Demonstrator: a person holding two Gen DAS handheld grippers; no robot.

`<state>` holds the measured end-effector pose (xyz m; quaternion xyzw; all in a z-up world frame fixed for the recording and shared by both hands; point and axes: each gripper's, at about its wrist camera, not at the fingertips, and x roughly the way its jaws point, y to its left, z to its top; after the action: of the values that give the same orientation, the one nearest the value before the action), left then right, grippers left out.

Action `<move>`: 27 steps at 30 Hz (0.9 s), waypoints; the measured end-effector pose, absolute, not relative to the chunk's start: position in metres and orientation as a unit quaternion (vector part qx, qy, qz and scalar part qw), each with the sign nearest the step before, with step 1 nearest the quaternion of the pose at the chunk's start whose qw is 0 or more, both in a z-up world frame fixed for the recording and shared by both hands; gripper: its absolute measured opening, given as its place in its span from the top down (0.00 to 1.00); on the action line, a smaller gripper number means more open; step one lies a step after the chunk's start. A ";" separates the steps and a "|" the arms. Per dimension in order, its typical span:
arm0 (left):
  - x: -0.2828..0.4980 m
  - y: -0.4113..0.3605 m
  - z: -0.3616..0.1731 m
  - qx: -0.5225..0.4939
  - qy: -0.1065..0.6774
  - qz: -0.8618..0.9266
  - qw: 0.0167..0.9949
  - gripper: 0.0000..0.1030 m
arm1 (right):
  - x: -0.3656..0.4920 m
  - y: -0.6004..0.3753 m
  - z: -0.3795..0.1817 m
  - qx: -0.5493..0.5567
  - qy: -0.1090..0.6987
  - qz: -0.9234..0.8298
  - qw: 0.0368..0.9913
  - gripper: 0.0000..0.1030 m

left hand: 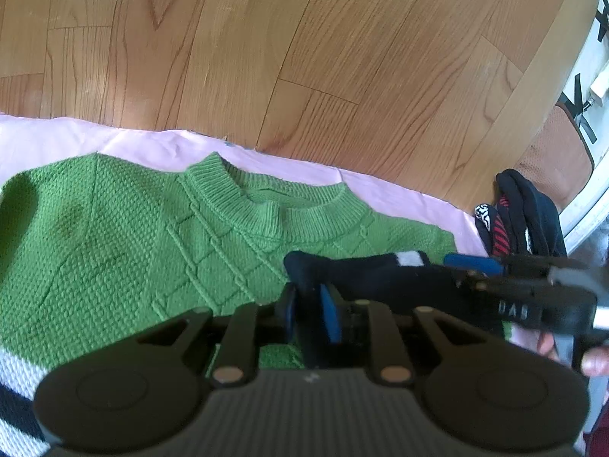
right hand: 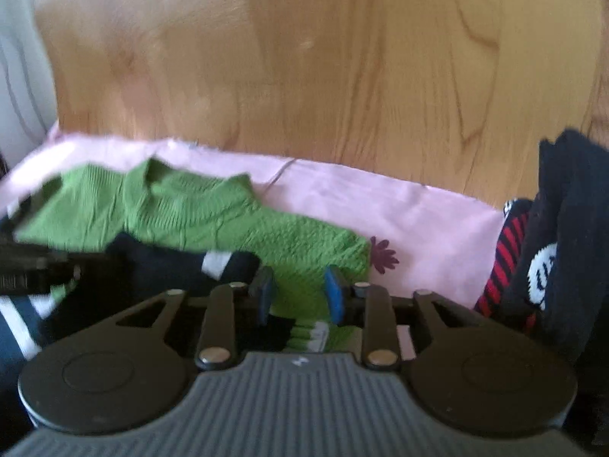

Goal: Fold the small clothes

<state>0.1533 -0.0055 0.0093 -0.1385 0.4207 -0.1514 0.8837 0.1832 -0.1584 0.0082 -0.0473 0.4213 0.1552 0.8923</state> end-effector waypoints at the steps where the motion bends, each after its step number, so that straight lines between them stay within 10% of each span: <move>1: 0.153 -0.006 0.009 -0.139 0.421 -0.151 0.884 0.84 | 0.178 -0.153 0.008 -0.056 0.420 0.155 0.892 0.63; 6: 0.154 -0.005 0.009 -0.138 0.420 -0.152 0.884 0.83 | 0.173 -0.140 0.004 -0.068 0.412 0.154 0.895 0.64; 10: 0.153 -0.005 0.009 -0.138 0.420 -0.153 0.884 0.83 | 0.174 -0.159 0.005 -0.059 0.396 0.151 0.904 0.89; 14: 0.151 -0.006 0.010 -0.144 0.408 -0.169 0.886 0.78 | 0.167 -0.172 0.012 -0.030 0.366 0.117 0.923 0.92; 20: 0.149 -0.022 0.006 -0.099 0.399 -0.163 0.897 0.82 | 0.161 -0.198 -0.003 -0.019 0.365 0.035 0.930 0.91; 27: 0.145 -0.013 0.014 -0.118 0.391 -0.158 0.899 0.77 | 0.138 -0.220 0.026 0.069 0.329 0.052 0.940 0.62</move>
<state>0.1448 -0.0132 0.0138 -0.1177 0.3914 -0.1581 0.8988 0.1381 -0.2198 0.0263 0.0694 0.3286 0.0515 0.9405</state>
